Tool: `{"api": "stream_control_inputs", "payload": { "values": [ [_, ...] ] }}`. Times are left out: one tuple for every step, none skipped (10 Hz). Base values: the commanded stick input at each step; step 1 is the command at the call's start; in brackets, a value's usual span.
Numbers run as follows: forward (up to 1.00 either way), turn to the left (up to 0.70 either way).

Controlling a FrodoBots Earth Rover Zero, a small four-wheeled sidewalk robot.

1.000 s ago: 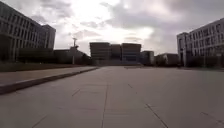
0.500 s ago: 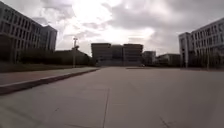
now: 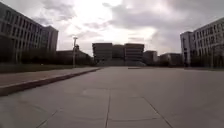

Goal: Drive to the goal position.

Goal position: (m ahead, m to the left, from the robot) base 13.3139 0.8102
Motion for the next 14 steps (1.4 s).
{"api": "stream_control_inputs", "payload": {
  "values": [
    [1.00, -0.27],
    [1.00, -0.27],
    [1.00, -0.27],
    [1.00, -0.19],
    [1.00, -0.03],
    [1.00, 0.00],
    [1.00, 0.00],
    [1.00, 0.00],
    [1.00, 0.00],
    [1.00, 0.00],
    [1.00, 0.00],
    [1.00, 0.00],
    [1.00, 0.00],
    [1.00, 0.00]
  ]
}}
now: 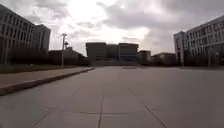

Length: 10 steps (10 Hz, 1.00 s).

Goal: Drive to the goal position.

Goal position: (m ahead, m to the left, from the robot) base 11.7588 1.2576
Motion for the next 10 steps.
{"api": "stream_control_inputs", "payload": {
  "values": [
    [1.00, 0.00],
    [1.00, 0.00],
    [1.00, 0.00],
    [1.00, 0.00],
    [1.00, 0.00],
    [1.00, 0.00],
    [1.00, 0.00],
    [1.00, 0.00],
    [1.00, 0.00],
    [1.00, 0.00]
  ]
}}
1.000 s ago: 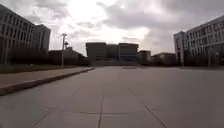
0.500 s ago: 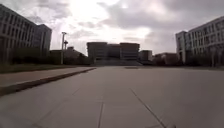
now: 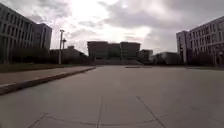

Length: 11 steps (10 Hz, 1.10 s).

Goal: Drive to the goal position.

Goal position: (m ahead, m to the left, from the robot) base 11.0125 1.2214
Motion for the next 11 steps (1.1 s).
{"api": "stream_control_inputs", "payload": {
  "values": [
    [1.00, 0.00],
    [1.00, 0.00],
    [1.00, 0.00],
    [1.00, 0.00],
    [1.00, 0.00],
    [1.00, 0.00],
    [1.00, 0.00],
    [1.00, 0.00],
    [1.00, 0.00],
    [1.00, 0.00],
    [1.00, 0.00]
  ]
}}
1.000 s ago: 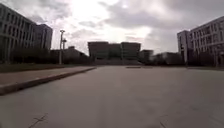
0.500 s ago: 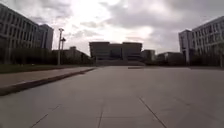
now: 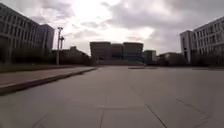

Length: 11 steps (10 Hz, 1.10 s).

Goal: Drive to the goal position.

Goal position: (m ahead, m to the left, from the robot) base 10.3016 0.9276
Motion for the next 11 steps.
{"api": "stream_control_inputs", "payload": {
  "values": [
    [1.00, 0.00],
    [1.00, 0.00],
    [1.00, 0.00],
    [1.00, 0.00],
    [1.00, 0.00],
    [1.00, 0.00],
    [1.00, 0.00],
    [1.00, 0.00],
    [1.00, 0.00],
    [1.00, 0.00],
    [1.00, 0.00]
  ]
}}
